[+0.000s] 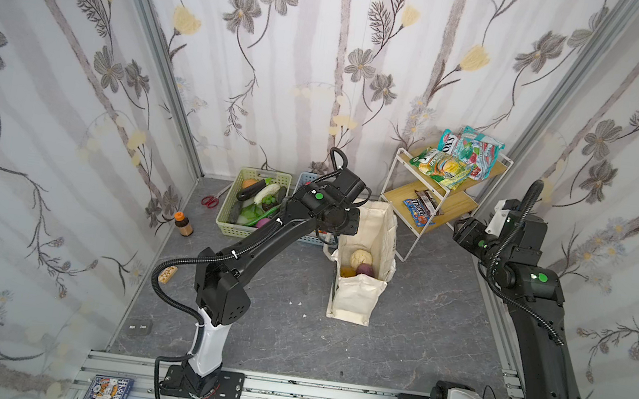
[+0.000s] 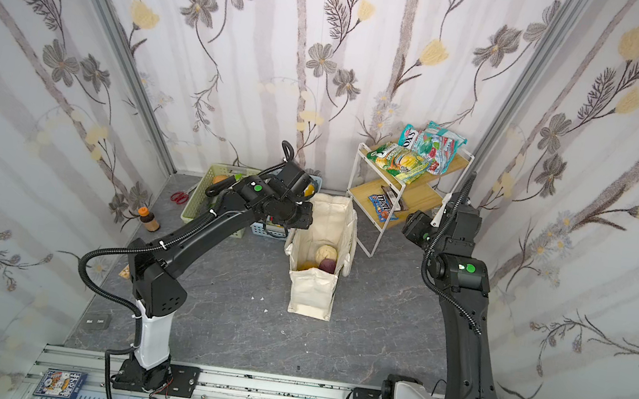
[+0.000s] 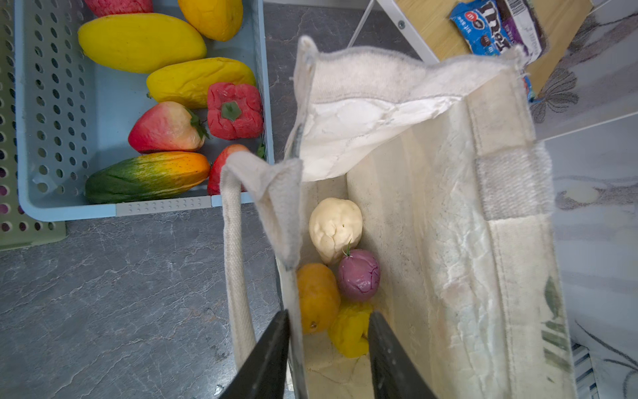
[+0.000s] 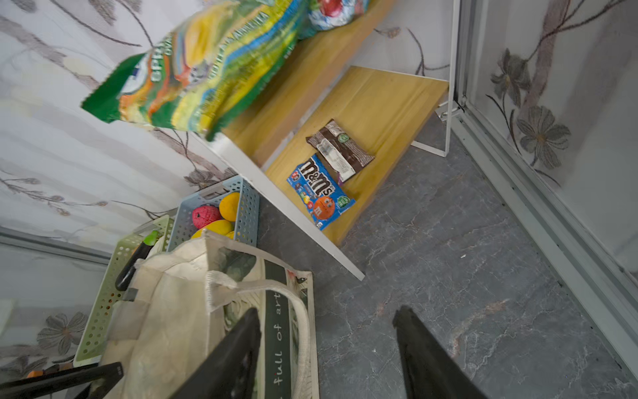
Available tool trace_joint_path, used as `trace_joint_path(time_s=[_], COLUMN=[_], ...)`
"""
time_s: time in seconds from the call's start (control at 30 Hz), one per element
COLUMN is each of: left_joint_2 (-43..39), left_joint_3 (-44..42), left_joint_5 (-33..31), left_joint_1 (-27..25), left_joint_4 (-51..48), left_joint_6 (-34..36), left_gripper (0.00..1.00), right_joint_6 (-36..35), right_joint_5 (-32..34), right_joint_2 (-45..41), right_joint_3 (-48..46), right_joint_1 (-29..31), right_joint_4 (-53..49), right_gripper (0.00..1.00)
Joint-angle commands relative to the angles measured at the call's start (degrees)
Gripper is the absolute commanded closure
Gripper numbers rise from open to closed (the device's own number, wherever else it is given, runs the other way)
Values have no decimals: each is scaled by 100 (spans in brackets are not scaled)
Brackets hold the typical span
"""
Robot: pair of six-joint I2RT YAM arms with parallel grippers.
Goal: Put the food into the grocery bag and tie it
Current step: 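Raise the left gripper while the right gripper releases the rim toward the shelf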
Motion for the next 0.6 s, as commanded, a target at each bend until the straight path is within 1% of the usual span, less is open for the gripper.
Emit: trace_joint_path(time_s=[0.0,0.03,0.1,0.2,0.23,0.37,0.47,0.57], left_joint_2=[67,82,84,46,41,19,-14,-53], left_joint_3=[193,245,326,472,542,789,824,807], left_joint_5=[-25,-52,-75,-119,-136,-254,-313,-386], left_joint_1=[15,16,25,42,51,99,153,183], left_joint_4=[-37,-84,-142,-256,-294,-460,-535,-584], left_joint_6=[57,76,113,174,199,297,328,364], left_gripper=[52,48,44,39,38,37,37,37], right_joint_6=[319,379,383,139,69,-163,-168,-315], right_joint_5=[-381,-455,-479,-462,-385,-500,-540,-678], right_joint_2=[103,186,375,723,841,1311,1627,2017], right_joint_3=[-266,-331,-381,-397,-415,-466,-306,-264], right_joint_1=[-203,-245,-269,-327,-343,-394,-467,-468], right_joint_4=[944,1119,1393,1741,1865,2447,2594,3014], right_gripper=[42,43,44,44,43,40,37,36])
